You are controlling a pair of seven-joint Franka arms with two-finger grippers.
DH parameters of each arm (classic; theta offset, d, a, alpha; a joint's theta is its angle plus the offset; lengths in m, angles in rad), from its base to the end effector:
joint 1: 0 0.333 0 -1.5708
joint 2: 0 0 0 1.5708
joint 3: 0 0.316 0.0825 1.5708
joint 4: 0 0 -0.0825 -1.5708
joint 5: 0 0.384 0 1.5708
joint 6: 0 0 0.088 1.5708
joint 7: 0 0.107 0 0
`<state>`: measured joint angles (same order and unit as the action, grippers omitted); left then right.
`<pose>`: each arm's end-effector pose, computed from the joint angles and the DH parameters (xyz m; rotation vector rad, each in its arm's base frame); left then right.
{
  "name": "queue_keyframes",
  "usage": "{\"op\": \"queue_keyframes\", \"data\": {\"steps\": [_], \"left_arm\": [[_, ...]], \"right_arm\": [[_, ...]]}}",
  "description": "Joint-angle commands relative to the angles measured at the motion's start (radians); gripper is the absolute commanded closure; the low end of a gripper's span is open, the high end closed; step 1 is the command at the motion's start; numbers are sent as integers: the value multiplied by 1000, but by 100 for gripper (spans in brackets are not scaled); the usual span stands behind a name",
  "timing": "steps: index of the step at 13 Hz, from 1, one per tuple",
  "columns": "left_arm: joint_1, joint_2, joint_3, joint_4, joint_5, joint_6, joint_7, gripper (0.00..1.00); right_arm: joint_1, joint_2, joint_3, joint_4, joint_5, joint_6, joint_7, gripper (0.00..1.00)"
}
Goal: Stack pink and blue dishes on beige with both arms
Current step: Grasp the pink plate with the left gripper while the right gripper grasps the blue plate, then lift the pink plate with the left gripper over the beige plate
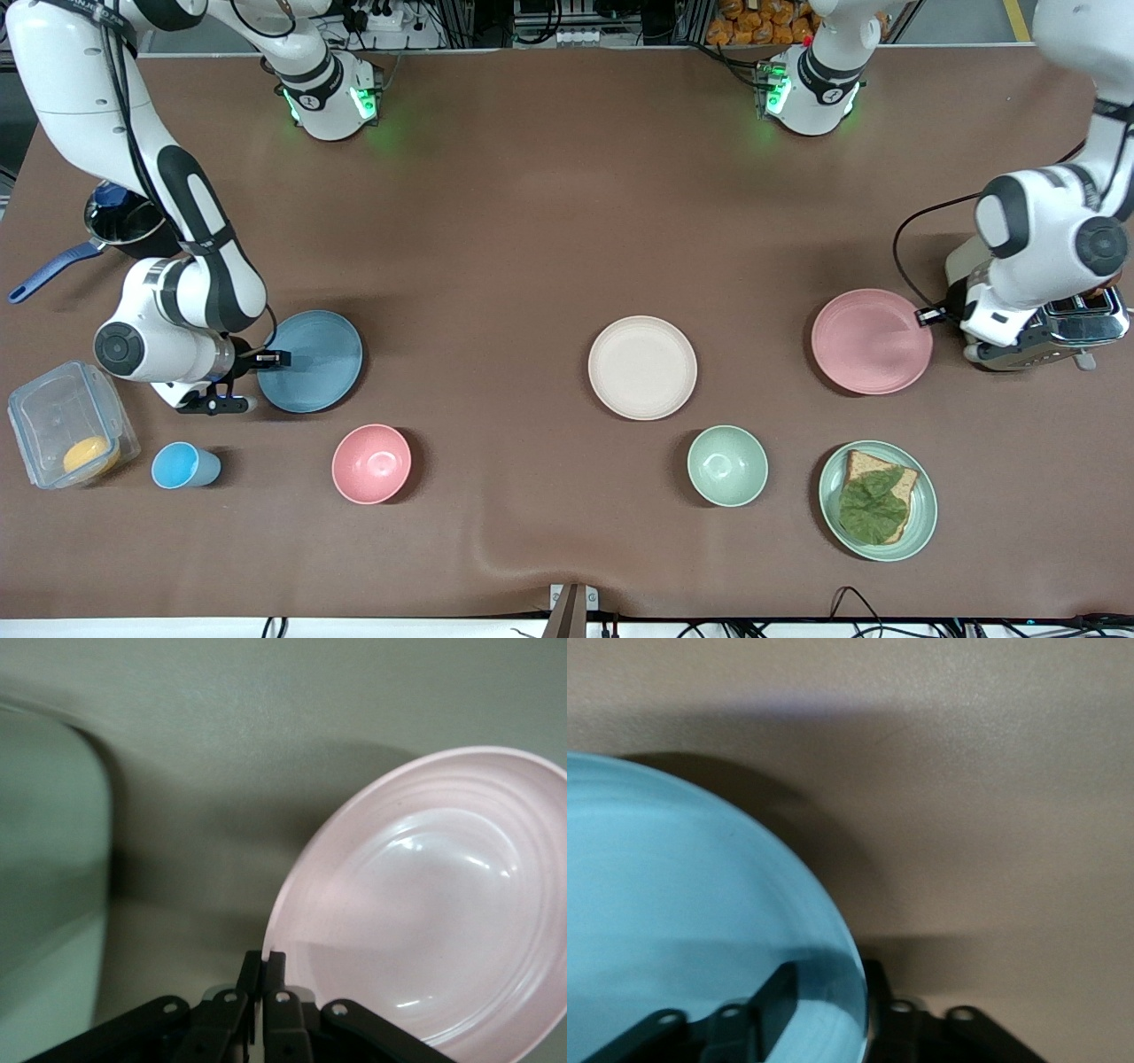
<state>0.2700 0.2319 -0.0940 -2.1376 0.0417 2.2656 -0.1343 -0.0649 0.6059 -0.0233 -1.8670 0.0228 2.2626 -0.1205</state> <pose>0.5475 0.0989 0.2890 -3.0993 -0.4420 0.1610 0.6120 -0.0531 0.1727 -3.1004 -0.0289 0.3247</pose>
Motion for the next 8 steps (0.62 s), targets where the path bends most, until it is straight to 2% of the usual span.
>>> {"op": "queue_keyframes", "data": {"steps": [1,3,4,8], "left_arm": [[8,-111,-29,109,-63,-255,27,100],[6,-99,-64,255,-115,-445,21,100],[2,-83,-84,290,-147,-490,10,100],[-2,-20,-196,291,-233,-454,-36,100]], "right_arm": [[-9,-3,14,-1,19,3,-62,100],[-9,-14,14,3,19,3,-85,100],[-9,-21,14,3,19,3,-97,100],[-7,-80,14,12,19,2,-168,100]]}}
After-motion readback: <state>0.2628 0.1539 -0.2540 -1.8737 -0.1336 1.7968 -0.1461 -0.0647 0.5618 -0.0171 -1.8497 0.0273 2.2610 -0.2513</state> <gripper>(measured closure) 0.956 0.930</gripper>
